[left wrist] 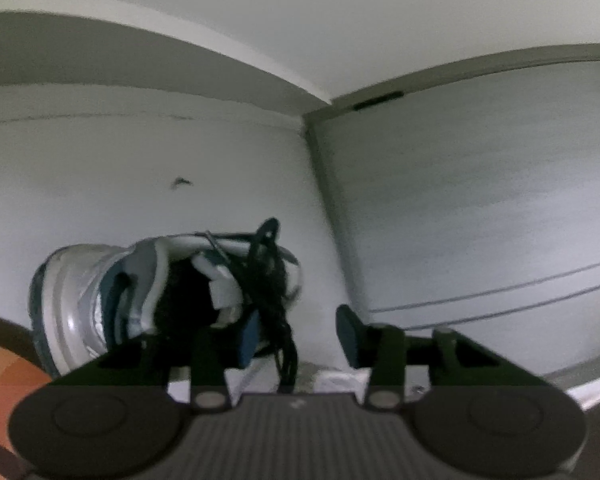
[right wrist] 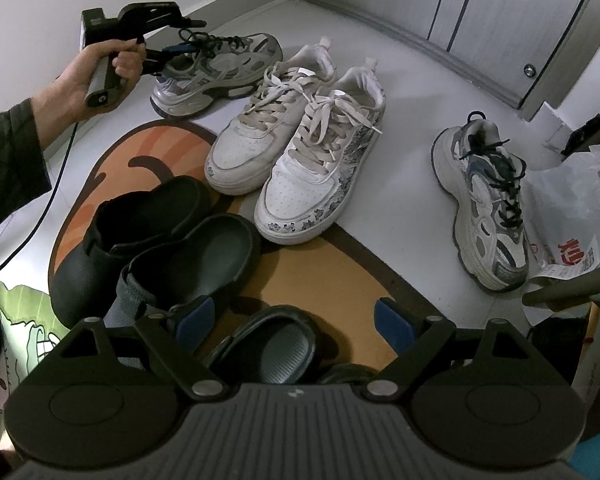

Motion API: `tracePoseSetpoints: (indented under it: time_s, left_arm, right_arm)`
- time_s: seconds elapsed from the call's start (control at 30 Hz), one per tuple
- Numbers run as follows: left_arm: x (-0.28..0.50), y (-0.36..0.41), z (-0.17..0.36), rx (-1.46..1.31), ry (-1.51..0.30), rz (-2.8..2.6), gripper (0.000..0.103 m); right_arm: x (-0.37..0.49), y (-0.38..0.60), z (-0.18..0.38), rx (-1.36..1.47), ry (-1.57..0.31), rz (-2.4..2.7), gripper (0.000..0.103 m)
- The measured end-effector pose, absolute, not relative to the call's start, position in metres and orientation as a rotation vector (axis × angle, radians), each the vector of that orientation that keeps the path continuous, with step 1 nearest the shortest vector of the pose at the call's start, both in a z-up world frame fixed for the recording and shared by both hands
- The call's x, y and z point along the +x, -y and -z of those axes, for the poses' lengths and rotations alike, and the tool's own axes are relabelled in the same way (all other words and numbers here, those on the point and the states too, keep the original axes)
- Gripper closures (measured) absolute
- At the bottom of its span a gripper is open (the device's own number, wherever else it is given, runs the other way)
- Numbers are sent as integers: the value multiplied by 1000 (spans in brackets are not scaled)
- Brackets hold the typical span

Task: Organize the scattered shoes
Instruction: 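Close the left tool on the grey sneaker's dark laces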

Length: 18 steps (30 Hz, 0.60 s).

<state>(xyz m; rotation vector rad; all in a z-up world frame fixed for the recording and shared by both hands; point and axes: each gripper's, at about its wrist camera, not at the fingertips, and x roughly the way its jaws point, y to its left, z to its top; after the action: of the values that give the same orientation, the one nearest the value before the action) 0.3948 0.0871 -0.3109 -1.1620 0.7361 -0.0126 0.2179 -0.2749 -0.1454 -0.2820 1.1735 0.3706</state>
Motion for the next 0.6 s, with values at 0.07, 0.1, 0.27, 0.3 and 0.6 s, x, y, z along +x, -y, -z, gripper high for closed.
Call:
tracePoseSetpoints:
  time_s: [0.07, 0.1, 0.27, 0.3, 0.6]
  left_arm:
    - [399, -87, 308, -1167, -773, -46, 68]
    - [401, -89, 308, -1175, -782, -50, 71]
    - [401, -83, 323, -1249, -826, -32, 92]
    - [396, -82, 325, -1254, -805, -23, 92]
    - [376, -81, 344, -1362, -630, 60, 92]
  right_arm:
    - [218, 275, 145, -283, -1172, -372, 12]
    - [218, 275, 145, -283, -1172, -372, 12]
    - [218, 274, 144, -286, -1167, -376, 12]
    - [217, 274, 144, -286, -1166, -377, 12]
    - [216, 272, 144, -294, -1164, -386, 12]
